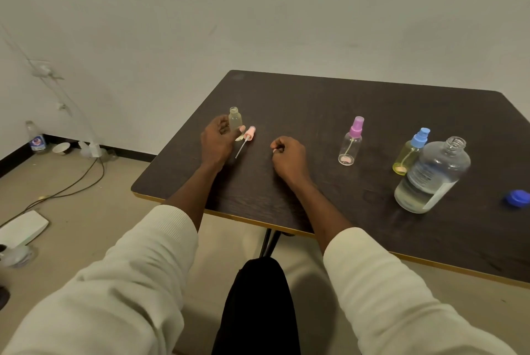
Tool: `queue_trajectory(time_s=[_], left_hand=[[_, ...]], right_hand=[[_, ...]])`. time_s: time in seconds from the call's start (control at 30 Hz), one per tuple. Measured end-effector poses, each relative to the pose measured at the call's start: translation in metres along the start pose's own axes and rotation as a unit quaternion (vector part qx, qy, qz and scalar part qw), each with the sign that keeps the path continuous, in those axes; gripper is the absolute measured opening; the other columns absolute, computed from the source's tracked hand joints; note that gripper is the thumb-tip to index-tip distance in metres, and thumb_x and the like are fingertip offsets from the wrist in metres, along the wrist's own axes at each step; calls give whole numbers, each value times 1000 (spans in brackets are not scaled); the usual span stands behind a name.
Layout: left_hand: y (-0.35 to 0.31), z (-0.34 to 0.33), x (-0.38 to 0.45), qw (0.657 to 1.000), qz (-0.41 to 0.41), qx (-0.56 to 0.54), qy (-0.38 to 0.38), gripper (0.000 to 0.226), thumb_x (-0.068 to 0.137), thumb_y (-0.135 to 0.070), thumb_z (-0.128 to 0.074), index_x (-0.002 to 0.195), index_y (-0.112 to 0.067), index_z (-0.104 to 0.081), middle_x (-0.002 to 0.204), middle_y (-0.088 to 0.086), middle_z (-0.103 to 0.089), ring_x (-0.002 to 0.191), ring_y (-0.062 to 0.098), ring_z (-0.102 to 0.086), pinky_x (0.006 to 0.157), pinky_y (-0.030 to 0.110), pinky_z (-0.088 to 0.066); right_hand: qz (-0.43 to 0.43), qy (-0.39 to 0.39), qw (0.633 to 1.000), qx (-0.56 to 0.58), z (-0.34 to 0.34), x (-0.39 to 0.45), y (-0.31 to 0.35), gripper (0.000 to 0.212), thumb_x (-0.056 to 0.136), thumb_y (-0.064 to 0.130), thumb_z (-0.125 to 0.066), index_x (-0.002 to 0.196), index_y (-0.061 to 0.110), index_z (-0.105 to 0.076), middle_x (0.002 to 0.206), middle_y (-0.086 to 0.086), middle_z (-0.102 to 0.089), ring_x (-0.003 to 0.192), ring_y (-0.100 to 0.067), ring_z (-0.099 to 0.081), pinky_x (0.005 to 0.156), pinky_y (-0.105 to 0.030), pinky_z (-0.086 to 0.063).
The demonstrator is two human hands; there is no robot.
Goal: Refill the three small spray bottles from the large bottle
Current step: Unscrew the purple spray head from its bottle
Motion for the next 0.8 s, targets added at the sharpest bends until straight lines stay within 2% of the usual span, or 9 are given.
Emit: queue_trajectory(time_s=[0.1, 0.2, 0.27, 0.37, 0.47, 0.53, 0.67, 0.73, 0.8], left_hand=[[-6, 5, -6, 998, -8, 34, -56, 36, 85, -31, -78, 112, -14, -62, 104, -1, -67, 93, 7, -63, 77, 13, -51], [-17, 10, -23, 991, -32, 13, -132, 20, 93, -30, -68, 98, -14, -56, 91, 2, -59, 79, 8, -53, 67, 18, -46], [-22, 10, -40, 984, -47, -4, -172, 21, 96, -32, -63, 92, -14, -52, 86, 3, -55, 75, 9, -49, 63, 14, -41], [-32, 0, -75, 979, -75, -35, -187, 21, 98, -31, -60, 91, -14, -49, 84, 5, -52, 72, 8, -46, 61, 13, -40], [-50, -27, -115, 981, -124, -65, -135, 18, 98, -25, -61, 91, -13, -49, 83, 4, -51, 71, 8, -46, 62, 12, -41], [-62, -51, -132, 981, -152, -91, -78, 18, 98, -23, -61, 88, -14, -50, 78, 4, -50, 68, 10, -48, 64, 16, -43], [-80, -98, -137, 984, -126, -125, 10, 14, 97, -21, -63, 89, -15, -53, 77, -8, -53, 68, 1, -50, 66, 18, -46], [-85, -120, -135, 984, -110, -133, 47, 9, 97, -20, -63, 93, -15, -56, 82, -8, -57, 72, -2, -53, 70, 15, -46], [-90, -135, -132, 982, -84, -152, 72, 8, 98, -20, -61, 97, -12, -59, 87, -6, -60, 75, -4, -54, 72, 13, -47]], right_hand=[[-12, 5, 1000, 16, 3, -2, 1, 23, 88, -2, -53, 93, 16, -67, 98, 0, -63, 88, -10, -58, 77, -22, -50], [-22, 3, 999, 39, 8, -7, 2, 21, 89, -1, -54, 92, 15, -69, 96, -1, -65, 89, -12, -60, 79, -25, -52], [-25, 4, 998, 54, 12, -13, 3, 18, 89, 1, -57, 92, 14, -69, 94, 0, -66, 88, -11, -61, 82, -28, -54], [-12, 2, 998, 61, 23, -30, 4, 16, 89, 4, -59, 91, 15, -70, 92, 2, -67, 87, -10, -61, 80, -26, -53], [32, -84, 994, 70, 44, -52, 2, 13, 85, 2, -58, 84, 14, -64, 86, 0, -63, 78, -11, -58, 69, -20, -48], [52, -175, 980, 76, 62, -67, -6, 12, 82, 2, -59, 82, 14, -55, 83, -3, -57, 75, -16, -54, 65, -28, -49], [24, -312, 947, 69, 97, -77, -28, 26, 76, 6, -60, 98, 12, -48, 98, -4, -51, 89, -21, -51, 78, -44, -49], [-31, -292, 953, 78, 109, -71, -38, 42, 82, 12, -61, 121, 10, -46, 118, -7, -51, 107, -24, -52, 91, -43, -48], [-81, -227, 966, 89, 114, -64, -42, 65, 87, 18, -65, 143, 10, -33, 142, -8, -44, 130, -22, -43, 106, -38, -41]])
Point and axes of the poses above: each hand's wrist, its own x-axis towards the middle knuckle, its own z-axis out of the back of the hand, y = z × x, the point moved 2 cm from there along x, towards the middle knuckle
